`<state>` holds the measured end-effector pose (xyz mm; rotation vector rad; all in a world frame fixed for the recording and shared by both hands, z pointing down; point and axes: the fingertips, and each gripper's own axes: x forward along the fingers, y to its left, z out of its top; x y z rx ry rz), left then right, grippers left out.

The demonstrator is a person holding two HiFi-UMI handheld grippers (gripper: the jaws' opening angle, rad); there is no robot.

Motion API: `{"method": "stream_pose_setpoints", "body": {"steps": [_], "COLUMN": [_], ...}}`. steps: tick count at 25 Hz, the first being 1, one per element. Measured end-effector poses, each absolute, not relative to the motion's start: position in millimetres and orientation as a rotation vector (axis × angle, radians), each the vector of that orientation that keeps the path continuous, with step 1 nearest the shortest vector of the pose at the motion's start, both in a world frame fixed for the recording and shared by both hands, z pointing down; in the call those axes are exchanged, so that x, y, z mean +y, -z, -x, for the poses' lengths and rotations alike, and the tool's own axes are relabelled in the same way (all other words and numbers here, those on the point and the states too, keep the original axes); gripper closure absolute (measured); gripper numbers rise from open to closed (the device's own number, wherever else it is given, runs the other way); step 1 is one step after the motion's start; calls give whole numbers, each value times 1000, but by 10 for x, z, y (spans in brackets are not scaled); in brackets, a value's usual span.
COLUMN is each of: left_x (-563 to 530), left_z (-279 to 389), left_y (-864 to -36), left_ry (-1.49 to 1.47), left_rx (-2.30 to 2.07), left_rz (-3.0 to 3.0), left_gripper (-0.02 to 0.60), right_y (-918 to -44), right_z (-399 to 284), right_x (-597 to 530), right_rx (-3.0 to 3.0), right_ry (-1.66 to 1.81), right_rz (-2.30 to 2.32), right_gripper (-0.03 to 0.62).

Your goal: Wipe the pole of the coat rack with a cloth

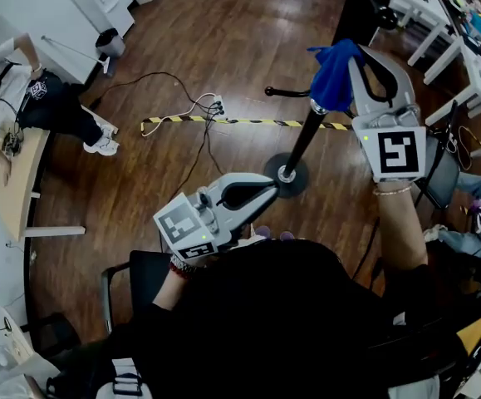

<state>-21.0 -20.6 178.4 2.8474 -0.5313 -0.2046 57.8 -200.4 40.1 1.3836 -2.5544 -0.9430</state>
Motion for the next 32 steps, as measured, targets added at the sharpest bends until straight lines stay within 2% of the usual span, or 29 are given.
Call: {"method": "stream_pose_setpoints", "body": {"steps": [6,11,16,21,32], "left_x": [-219,-317,-339,-367,-668], "left_z": [462,564,303,74,-254], "left_y": [-1973,-2184,-2368,-2346,-3119], "left_ry": [205,191,107,196,287], "left_rx": [-525,-497,-357,-318,-362], "left_rz": [-2756,-2699,-2724,-2759,-2799], "left_gripper": [575,574,574,574,574], "right_y": [-675,-1264,-1580,-1968,-2649], "right_z": [-426,-452,-542,-704,-679], "right_x": [-2242,-2417,-2309,-2195,-2089], "right_rx": [-2374,-2179,-2063,-1997,-1787], "right_ry": [1012,888,905,880,1192], "right_rz": [-1335,-1361,-1467,-1494,-1521], "right_gripper": [571,572,572,572,572]}}
